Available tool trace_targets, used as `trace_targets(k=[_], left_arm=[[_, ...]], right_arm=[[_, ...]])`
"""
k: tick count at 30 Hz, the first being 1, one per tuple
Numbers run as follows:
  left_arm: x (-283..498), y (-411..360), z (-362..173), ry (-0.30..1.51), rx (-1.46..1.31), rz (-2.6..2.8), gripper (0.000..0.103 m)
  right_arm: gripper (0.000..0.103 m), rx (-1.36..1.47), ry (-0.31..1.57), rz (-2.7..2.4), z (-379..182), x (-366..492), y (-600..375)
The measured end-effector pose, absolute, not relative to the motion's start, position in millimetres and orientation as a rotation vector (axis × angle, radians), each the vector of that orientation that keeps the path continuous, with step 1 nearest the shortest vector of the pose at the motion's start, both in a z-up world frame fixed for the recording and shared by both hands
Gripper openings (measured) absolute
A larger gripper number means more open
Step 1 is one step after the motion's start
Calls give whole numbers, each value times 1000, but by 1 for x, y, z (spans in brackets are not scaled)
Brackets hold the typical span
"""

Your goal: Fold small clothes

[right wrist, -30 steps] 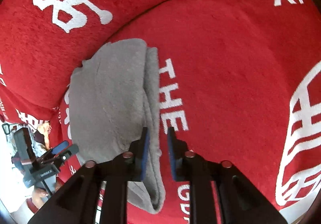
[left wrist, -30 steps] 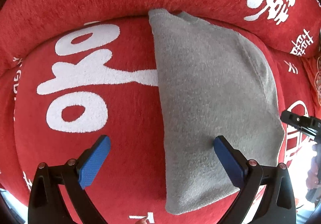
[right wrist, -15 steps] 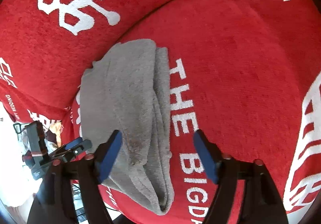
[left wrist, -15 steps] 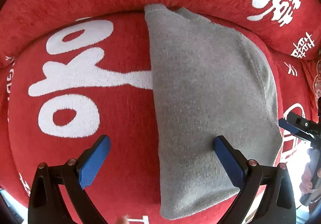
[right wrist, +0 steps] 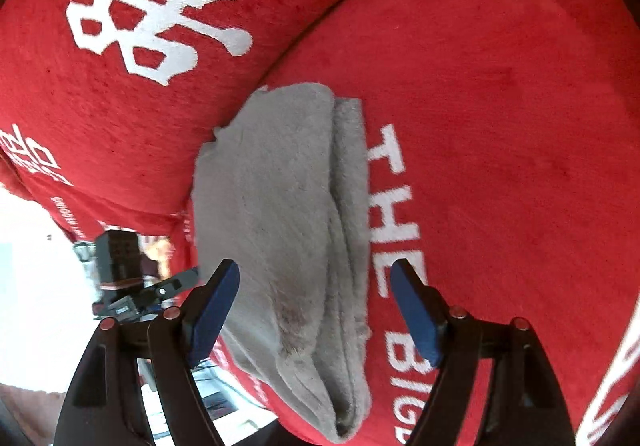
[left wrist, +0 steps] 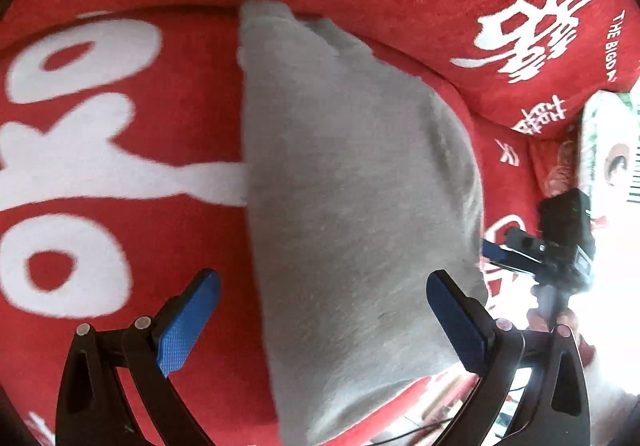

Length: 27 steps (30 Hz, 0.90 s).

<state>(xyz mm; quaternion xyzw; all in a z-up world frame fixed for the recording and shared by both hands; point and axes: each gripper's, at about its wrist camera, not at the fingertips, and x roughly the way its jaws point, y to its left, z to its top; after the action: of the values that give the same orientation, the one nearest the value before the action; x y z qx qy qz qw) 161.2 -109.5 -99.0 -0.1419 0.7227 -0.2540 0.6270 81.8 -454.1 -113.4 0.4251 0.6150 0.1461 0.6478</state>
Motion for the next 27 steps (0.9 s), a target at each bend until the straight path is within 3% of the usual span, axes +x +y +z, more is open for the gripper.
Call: trace_targets(k=[15, 16, 18, 20, 22, 27], left_arm=[[152, -144, -109, 1630, -266, -612, 103], [151, -151, -108, 1623, -266, -605, 99], [150, -148, -105, 1607, -254, -581, 82], [150, -139, -100, 1588, -301, -581, 61], [150, -129, -95, 1576, -342, -593, 50], [145, -116, -70, 1535, -424, -655, 47]], right_arm=[[80, 1002, 1405, 539, -140, 103, -415], [77, 1006, 1404, 527, -140, 103, -414], [45, 1001, 1434, 469, -141, 101, -411], [42, 1020, 1438, 439, -141, 97, -408], [40, 1046, 1410, 442, -133, 94, -406], [38, 1111, 1351, 483, -107, 88, -392]])
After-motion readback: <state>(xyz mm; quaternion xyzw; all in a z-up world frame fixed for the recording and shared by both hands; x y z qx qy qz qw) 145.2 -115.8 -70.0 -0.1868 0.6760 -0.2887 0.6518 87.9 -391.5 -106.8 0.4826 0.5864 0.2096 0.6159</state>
